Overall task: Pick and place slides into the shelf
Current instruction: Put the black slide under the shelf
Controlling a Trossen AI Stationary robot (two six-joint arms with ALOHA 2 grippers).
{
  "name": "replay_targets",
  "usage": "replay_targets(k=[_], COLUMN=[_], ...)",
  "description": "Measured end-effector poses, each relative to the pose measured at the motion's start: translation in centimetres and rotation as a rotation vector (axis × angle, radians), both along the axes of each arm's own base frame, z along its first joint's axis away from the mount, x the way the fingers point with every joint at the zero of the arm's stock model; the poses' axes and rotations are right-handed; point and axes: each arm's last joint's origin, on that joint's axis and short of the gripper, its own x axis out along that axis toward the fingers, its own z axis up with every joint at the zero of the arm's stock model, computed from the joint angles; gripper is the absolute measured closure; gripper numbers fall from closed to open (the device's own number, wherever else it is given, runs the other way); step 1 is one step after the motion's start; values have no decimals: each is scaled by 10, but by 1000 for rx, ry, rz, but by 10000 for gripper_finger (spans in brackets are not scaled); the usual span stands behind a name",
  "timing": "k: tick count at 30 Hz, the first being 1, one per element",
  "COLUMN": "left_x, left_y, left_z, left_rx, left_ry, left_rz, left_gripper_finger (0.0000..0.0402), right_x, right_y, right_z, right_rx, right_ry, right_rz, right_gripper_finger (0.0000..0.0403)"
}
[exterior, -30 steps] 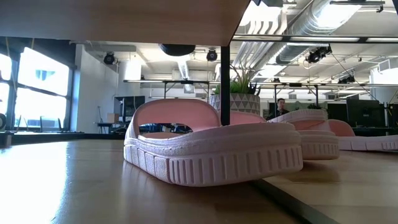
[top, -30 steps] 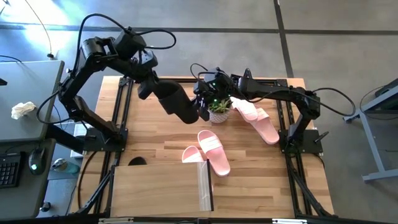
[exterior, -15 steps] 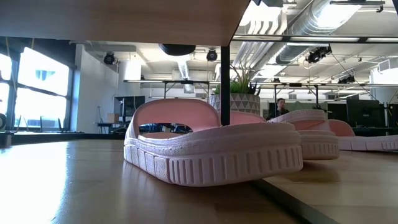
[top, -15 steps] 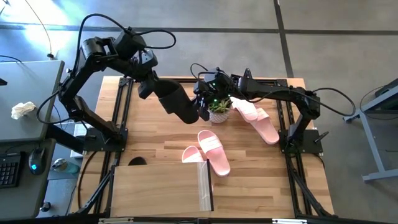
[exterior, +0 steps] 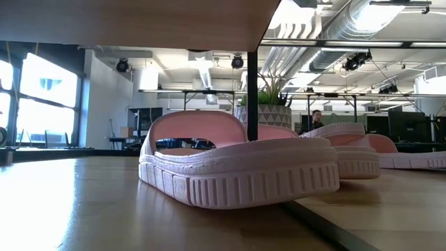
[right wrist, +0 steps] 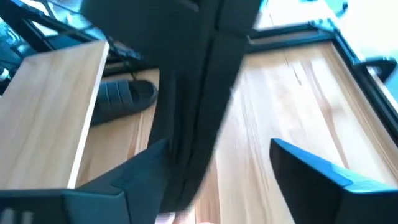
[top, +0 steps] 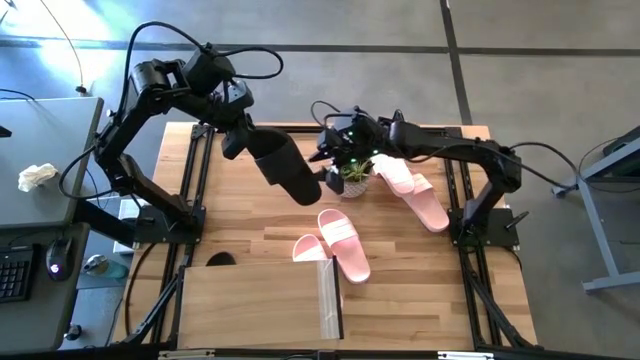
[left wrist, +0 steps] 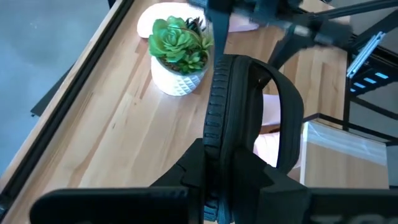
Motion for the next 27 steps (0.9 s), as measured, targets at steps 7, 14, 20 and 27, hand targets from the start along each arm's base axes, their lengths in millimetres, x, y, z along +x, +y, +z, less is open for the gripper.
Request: replay_targets(k=[7, 14, 20, 27], left_x=[10, 25, 22, 19], left_y=[5, 12, 12, 10], left_z=[-21, -75, -112, -165], left_rx=[-72, -268, -388, -521], left_ry=[59, 184, 250, 405], left_rz=[-45, -130, -183, -196], left_gripper_finger=[373, 373, 373, 373], right_x=[-49, -89, -100, -97], right_y=[4, 12, 15, 15], right_z=[26, 55, 59, 46], right_rx=[-10, 1, 20, 94], right_ry=[104, 68, 90, 134], right_rz=[-56, -110, -140, -145], right_gripper_finger=[123, 136, 144, 144])
